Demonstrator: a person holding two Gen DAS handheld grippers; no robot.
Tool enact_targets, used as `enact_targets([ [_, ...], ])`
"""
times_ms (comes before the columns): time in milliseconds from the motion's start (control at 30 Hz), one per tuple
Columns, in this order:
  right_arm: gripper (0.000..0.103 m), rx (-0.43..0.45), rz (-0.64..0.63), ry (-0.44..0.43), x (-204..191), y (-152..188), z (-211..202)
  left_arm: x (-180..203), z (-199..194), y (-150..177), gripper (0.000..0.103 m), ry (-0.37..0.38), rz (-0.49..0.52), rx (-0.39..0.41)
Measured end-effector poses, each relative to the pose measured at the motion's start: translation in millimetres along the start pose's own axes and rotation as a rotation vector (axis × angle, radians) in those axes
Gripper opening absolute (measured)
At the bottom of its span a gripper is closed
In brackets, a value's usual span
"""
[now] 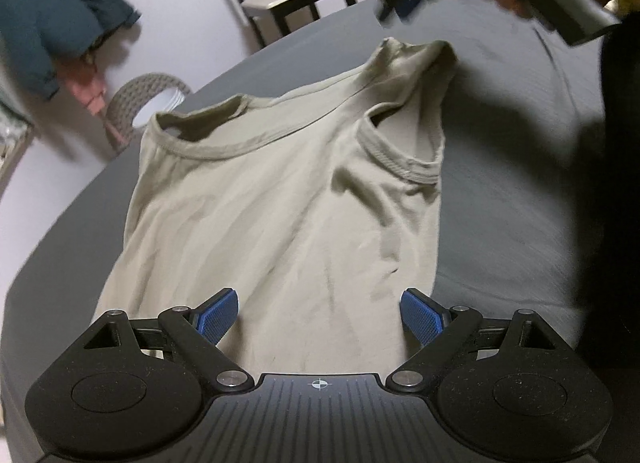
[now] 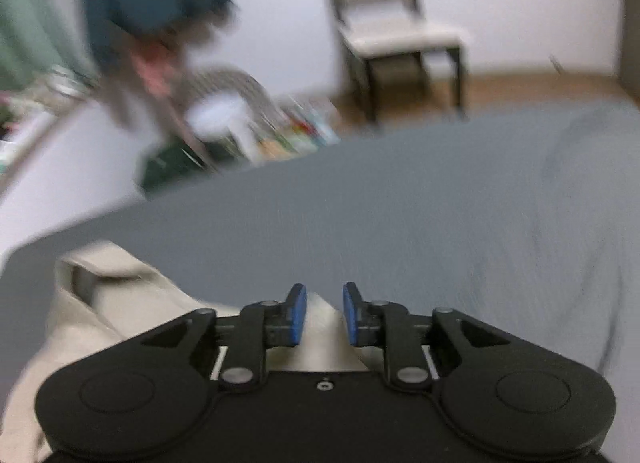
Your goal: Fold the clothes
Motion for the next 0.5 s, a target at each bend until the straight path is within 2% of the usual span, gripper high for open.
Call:
enact_targets([
  [33,0.043,-0.031,-0.042,-0.085,-17.8,-4.0,9.9,-1.1,3.2,0.0,0.089,0.004,-0.015,-0.011],
  [67,0.047,-0.07,-0.082,-0.137,-34.3,-3.3,22.7,0.3,7.1,-0.5,0.089,0.01,-0.028,-0.021],
  [133,0.046,-0.145,-0.167,-0.238,-66.8,-1.5,47.5,-1.5,10.5,-2.3,0.089,0.013,-0.061,-0.029],
  [200,0.046,-0.184,-0.36,-0.21,-92.1,2.0,75.5,-3.5,18.3,-6.4,0.089,-0.001,-0.079,-0.034],
  [300,0.046,-0.212,-0.575,-0.171,-112.1,13.4,108.2,-12.0,25.0,-6.4,0.089,-0.017,-0.1,-0.045],
  [400,0.045,-0.213,-0.588,-0.159,-112.9,20.5,133.1,-20.3,29.7,-4.7,0.089,-0.028,-0.125,-0.056],
  [500,0.026,-0.243,-0.526,-0.178,-105.1,29.3,148.4,-26.5,33.7,-5.4,0.089,-0.03,-0.15,-0.067],
])
Point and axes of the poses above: each gripper's, at about its wrist camera, not at the fingertips, and z roughly the way its jaws point, x to its right, y to its underside, the point moved 9 cm from there along z, roughly the way its jaws point, and after that the axes turned 14 degrees about -y, right-handed, at the moved point
